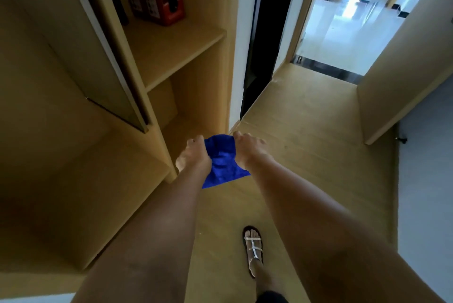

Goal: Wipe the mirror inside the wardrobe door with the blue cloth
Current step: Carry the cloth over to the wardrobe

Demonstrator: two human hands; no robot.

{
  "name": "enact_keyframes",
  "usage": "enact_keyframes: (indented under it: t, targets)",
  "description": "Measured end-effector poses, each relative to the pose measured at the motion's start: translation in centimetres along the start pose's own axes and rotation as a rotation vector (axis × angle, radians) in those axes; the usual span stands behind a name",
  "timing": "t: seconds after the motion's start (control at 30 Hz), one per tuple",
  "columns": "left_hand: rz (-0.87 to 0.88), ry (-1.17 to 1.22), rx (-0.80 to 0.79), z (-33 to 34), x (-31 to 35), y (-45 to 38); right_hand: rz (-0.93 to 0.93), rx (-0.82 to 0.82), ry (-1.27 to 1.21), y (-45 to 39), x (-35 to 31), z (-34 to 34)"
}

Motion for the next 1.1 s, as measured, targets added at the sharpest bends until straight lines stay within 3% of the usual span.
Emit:
enact_keyframes:
  t: [0.5, 0.8, 1.1]
  targets:
    - [-0.2, 0.085, 0.184, -8.7, 9.4, -16.9, -0.261, 0.064, -0.013, -21.2, 1.7, -12.3]
    - [-0.233, 0.184, 0.429, -14.1, 8.6, -22.3, -0.266, 0.17, -0.225, -27.9, -2.2, -17.0]
    - [-0.219, 0.384, 0.757, -21.0, 4.8, -26.1, -0.505, 0.364, -0.163, -32.2, -9.7, -21.3]
Point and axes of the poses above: each hand's wrist, its own y-axis away from the middle knuckle, its own z-axis out of the palm, x = y × z, the point moved 2 cm from there along -y, towards the middle knuckle, and after that the axes turned 9 degrees about -x, right-handed, at the moved point
